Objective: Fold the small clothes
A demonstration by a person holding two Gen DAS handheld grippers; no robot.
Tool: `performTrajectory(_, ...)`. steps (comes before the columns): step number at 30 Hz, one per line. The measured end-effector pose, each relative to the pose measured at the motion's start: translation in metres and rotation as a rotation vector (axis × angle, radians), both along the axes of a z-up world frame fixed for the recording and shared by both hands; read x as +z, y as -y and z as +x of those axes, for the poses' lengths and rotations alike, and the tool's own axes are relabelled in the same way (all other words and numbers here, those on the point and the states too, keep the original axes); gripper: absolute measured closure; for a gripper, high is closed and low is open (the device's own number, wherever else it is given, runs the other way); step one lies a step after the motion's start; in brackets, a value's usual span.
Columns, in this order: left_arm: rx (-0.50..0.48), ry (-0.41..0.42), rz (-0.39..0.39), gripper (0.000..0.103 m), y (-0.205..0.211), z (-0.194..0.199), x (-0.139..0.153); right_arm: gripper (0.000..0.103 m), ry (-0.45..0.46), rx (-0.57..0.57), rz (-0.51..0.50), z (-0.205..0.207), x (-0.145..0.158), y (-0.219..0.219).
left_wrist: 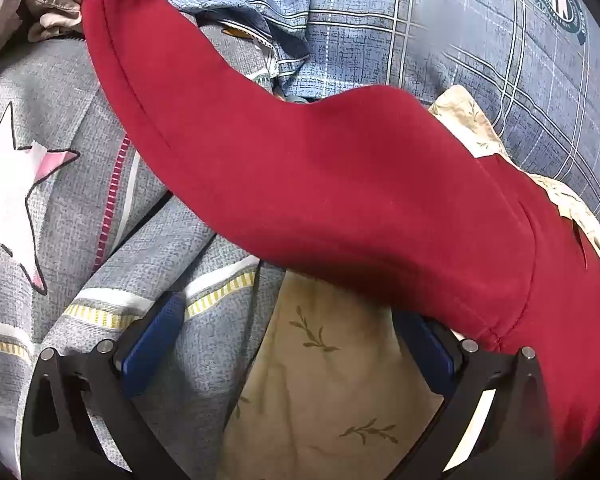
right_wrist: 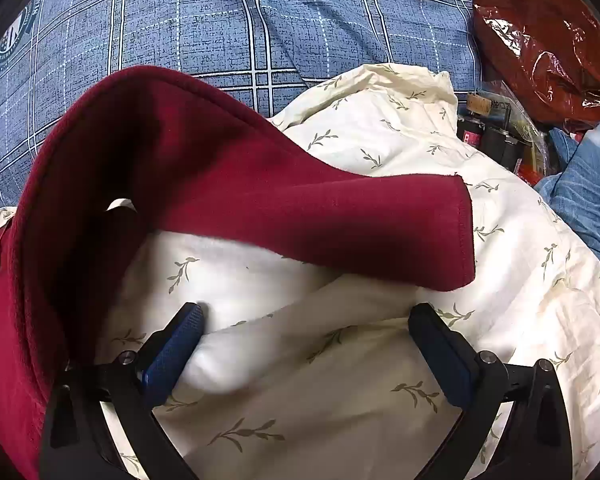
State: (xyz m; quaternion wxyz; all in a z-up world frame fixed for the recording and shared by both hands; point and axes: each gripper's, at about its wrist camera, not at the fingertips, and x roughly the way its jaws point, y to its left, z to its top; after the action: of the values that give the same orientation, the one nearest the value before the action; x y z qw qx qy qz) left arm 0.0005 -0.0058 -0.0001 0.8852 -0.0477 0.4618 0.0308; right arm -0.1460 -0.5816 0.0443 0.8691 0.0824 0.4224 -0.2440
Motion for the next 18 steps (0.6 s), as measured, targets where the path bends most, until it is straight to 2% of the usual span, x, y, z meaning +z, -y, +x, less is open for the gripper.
performTrajectory(1, -0.002, -0.005, 0.006, 0.0, 0.003, 0.002, 0.0, 0.0, 0.0, 0.0, 0.001, 0.0, 0.0, 0.0)
performTrajectory(2, -0.002, 0.0, -0.033, 0.0, -0.002, 0.002, -0.001, 0.0, 0.0, 0.0, 0.001, 0.0, 0.0, 0.0)
performTrajectory(4, 0.003, 0.013, -0.05, 0.0, -0.004, -0.001, -0.001, 0.0, 0.0, 0.0, 0.001, 0.0, 0.0, 0.0)
performTrajectory(12, 0.01, -0.015, -0.048, 0.0, -0.006, -0.009, 0.007, 0.0, 0.003, -0.001, -0.001, -0.003, 0.0, -0.001)
performTrajectory(15, -0.006, 0.044, -0.04, 0.0, -0.003, -0.024, 0.024, 0.0, -0.002, -0.007, 0.002, 0.001, -0.001, 0.001)
performTrajectory(18, -0.039, 0.102, 0.001, 0.0, 0.007, -0.04, 0.046, 0.0, -0.014, -0.039, 0.029, 0.001, 0.003, -0.001)
